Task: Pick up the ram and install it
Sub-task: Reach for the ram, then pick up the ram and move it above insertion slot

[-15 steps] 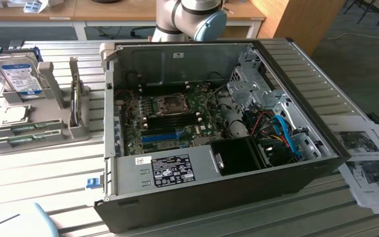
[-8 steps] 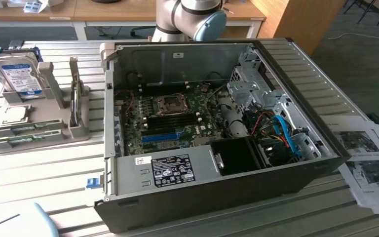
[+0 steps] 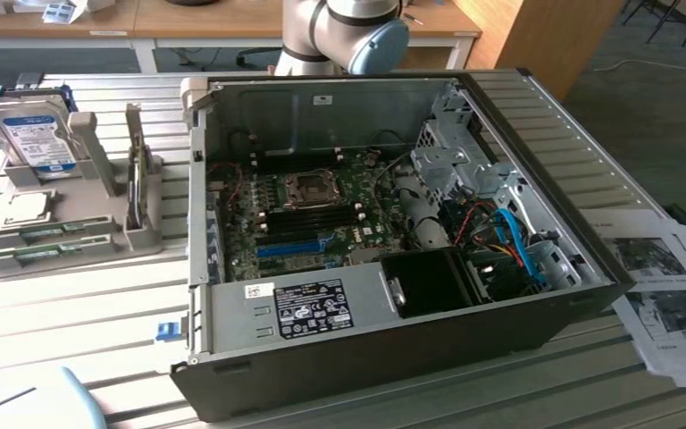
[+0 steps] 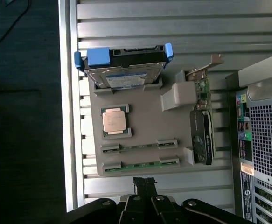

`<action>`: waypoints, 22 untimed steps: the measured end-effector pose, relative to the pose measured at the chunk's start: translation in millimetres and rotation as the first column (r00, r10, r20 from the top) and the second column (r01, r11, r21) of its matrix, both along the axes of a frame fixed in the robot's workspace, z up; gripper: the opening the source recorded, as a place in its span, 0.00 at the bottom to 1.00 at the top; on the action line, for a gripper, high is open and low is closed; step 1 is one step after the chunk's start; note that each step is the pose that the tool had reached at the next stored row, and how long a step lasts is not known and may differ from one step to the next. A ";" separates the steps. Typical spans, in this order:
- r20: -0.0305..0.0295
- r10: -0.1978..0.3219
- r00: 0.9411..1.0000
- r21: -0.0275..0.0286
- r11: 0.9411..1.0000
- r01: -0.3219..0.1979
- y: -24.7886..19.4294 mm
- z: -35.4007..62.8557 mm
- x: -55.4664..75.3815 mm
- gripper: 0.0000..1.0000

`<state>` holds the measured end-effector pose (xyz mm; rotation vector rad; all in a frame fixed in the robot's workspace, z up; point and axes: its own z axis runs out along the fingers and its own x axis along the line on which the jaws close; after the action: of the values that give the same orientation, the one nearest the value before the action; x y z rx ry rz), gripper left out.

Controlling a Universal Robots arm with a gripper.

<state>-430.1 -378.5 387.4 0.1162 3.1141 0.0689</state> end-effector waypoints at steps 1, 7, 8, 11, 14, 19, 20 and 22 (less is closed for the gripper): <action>0.000 0.000 1.000 0.000 1.000 0.000 1.0 -0.1 0.0 0.09; 0.000 0.000 1.000 0.000 1.000 0.000 4.5 -0.3 0.0 0.09; 0.000 0.000 1.000 0.000 1.000 0.000 4.5 -0.3 0.0 0.09; 0.000 0.000 1.000 0.000 1.000 0.000 4.8 -0.3 0.0 0.09; 0.000 0.000 1.000 0.000 1.000 0.000 6.0 -0.4 0.0 0.09; 0.000 0.000 1.000 0.000 1.000 0.000 8.3 -0.5 0.0 0.09; 0.000 0.000 1.000 0.000 1.000 0.000 8.4 -0.5 0.0 0.09; 0.000 0.000 1.000 0.000 1.000 0.000 8.5 -0.5 0.0 0.09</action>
<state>-430.1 -370.0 386.9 0.1161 3.1141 0.0688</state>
